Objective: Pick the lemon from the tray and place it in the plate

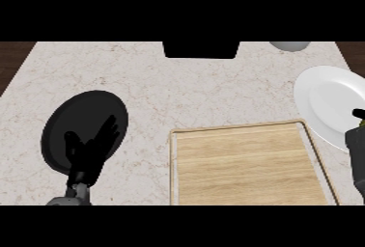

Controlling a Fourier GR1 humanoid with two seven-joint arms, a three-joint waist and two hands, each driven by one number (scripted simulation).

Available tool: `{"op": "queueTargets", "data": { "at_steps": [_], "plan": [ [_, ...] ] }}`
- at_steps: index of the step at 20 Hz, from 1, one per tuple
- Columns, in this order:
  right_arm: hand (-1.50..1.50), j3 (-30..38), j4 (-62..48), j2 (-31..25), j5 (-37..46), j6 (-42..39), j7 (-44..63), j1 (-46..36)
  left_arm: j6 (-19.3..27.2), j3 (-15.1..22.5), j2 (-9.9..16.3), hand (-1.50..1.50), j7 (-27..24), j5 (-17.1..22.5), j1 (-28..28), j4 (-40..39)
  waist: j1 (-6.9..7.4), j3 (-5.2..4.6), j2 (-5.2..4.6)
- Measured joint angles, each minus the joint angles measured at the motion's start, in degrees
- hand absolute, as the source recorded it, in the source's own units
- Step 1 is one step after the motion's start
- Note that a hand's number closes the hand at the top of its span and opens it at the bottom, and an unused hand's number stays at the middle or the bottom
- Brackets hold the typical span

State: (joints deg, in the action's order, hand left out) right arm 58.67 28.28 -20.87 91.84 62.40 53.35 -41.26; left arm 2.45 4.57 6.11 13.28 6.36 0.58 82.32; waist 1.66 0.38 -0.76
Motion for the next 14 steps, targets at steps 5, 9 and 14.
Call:
{"op": "queueTargets", "data": {
  "at_steps": [5, 9, 14],
  "plan": [
    [-1.50, -1.2, -1.0, -0.9, -10.4, 5.5, -11.9, -0.5, -0.4, 0.1, -0.2, 0.00, -1.0, 0.1, -0.9, 0.1, -0.01, 0.09, 0.15],
    [-1.50, -2.7, 2.4, 0.2, -17.7, 10.0, -18.9, 0.2, -0.4, 0.2, -0.4, 0.00, -1.5, 0.0, -1.8, 0.4, -0.32, 0.08, 0.35],
    [-1.50, -7.3, 10.4, 4.0, -30.0, 13.3, -24.5, 3.1, 0.0, -0.2, -0.3, 0.00, -0.9, -0.1, -2.1, 0.6, -1.25, -0.02, 0.75]
  ]
}}
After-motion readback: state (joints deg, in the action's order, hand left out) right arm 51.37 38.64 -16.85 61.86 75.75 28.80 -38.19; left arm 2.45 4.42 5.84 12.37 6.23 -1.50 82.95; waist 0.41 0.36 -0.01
